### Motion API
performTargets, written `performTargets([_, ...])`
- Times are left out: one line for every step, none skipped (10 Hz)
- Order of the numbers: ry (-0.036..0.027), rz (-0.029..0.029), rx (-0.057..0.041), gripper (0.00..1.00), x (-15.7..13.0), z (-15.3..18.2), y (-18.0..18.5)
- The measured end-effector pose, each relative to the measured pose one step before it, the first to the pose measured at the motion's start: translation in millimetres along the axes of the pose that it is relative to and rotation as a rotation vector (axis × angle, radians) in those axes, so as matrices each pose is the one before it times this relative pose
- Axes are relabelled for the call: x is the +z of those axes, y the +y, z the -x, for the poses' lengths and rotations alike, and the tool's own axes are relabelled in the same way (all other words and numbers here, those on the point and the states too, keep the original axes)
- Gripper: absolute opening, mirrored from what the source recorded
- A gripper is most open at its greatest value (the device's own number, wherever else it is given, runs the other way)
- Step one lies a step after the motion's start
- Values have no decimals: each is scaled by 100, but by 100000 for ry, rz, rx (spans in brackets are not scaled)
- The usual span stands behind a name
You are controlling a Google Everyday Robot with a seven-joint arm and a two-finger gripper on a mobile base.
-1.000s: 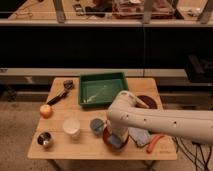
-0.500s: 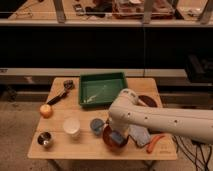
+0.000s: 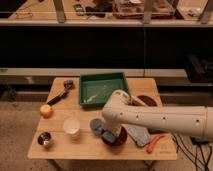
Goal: Wipe red bowl with sponge
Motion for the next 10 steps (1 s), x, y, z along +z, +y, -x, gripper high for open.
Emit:
performTargets([809,-160,-1311,0,-234,196,-157])
performTargets([1344,-115,-1142,0,-496,162,-222])
performTargets([1777,523,-739,0,-478,26,-38])
performTargets([2390,329,-1074,0,-593,-9,8])
performTargets([1242,457,-1077,0,-332,84,185])
performTargets([518,51,-656,0,-242,115,33])
performTargets([285,982,-2008,0,-144,624,253])
performTargets([-502,855,-663,0,-23,512,201])
performTargets([-702,919,-363,0,-42,785,417])
performTargets([-297,811,1144,0,-137,159,793])
